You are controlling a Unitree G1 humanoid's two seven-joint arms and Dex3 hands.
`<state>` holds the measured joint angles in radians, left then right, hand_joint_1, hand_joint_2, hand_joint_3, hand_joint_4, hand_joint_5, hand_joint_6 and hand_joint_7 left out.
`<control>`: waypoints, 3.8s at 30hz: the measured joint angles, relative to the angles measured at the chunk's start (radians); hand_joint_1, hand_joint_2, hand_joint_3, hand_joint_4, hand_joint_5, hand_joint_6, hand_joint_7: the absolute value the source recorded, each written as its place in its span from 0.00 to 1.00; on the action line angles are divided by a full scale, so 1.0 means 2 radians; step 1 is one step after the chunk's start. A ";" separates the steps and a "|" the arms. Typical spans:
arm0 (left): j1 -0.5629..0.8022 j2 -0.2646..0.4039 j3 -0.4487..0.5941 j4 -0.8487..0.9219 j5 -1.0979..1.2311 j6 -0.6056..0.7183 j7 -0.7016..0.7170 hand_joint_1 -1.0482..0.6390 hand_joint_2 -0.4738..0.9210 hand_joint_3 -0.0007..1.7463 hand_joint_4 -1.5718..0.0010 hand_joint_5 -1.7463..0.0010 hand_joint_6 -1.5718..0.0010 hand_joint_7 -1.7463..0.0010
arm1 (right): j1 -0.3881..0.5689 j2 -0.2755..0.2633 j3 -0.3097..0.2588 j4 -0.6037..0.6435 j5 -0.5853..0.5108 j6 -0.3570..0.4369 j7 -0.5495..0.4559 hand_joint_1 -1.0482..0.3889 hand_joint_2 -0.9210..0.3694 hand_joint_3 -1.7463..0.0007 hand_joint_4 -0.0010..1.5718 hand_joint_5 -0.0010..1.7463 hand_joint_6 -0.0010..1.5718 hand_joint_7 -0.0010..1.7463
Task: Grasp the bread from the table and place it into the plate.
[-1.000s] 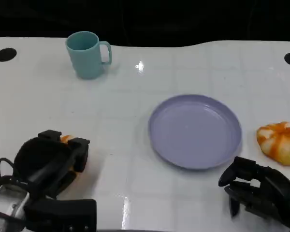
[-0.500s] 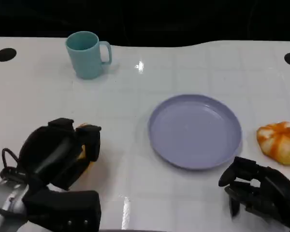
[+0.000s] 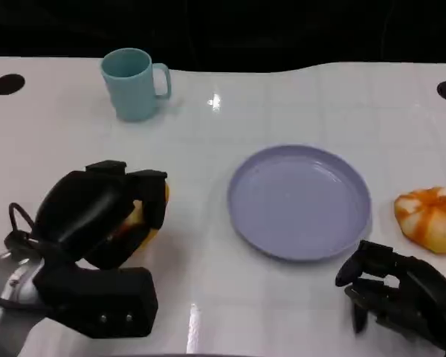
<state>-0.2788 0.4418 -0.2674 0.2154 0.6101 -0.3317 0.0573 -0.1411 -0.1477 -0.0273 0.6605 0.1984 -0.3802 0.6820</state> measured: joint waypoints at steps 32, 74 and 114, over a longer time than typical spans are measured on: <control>-0.185 -0.101 -0.078 0.145 0.083 -0.023 0.070 0.47 0.79 0.50 0.45 0.00 0.60 0.00 | -0.010 0.000 -0.001 0.030 0.005 -0.027 0.003 0.37 0.00 0.85 0.43 1.00 0.42 0.79; -0.342 -0.255 -0.196 0.448 0.112 -0.004 0.105 0.22 1.00 0.18 0.96 0.48 0.84 0.68 | -0.011 -0.001 0.003 0.024 -0.002 -0.027 -0.008 0.38 0.00 0.84 0.43 1.00 0.40 0.82; -0.257 -0.158 -0.133 0.247 0.015 -0.028 -0.039 0.17 1.00 0.26 1.00 0.60 0.90 0.76 | -0.017 0.003 0.001 0.036 0.001 -0.036 -0.001 0.38 0.00 0.84 0.43 1.00 0.41 0.80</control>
<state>-0.7921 0.1259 -0.5337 0.7095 0.6405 -0.3880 -0.0204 -0.1746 -0.1408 -0.0247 0.7324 0.2006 -0.4518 0.6802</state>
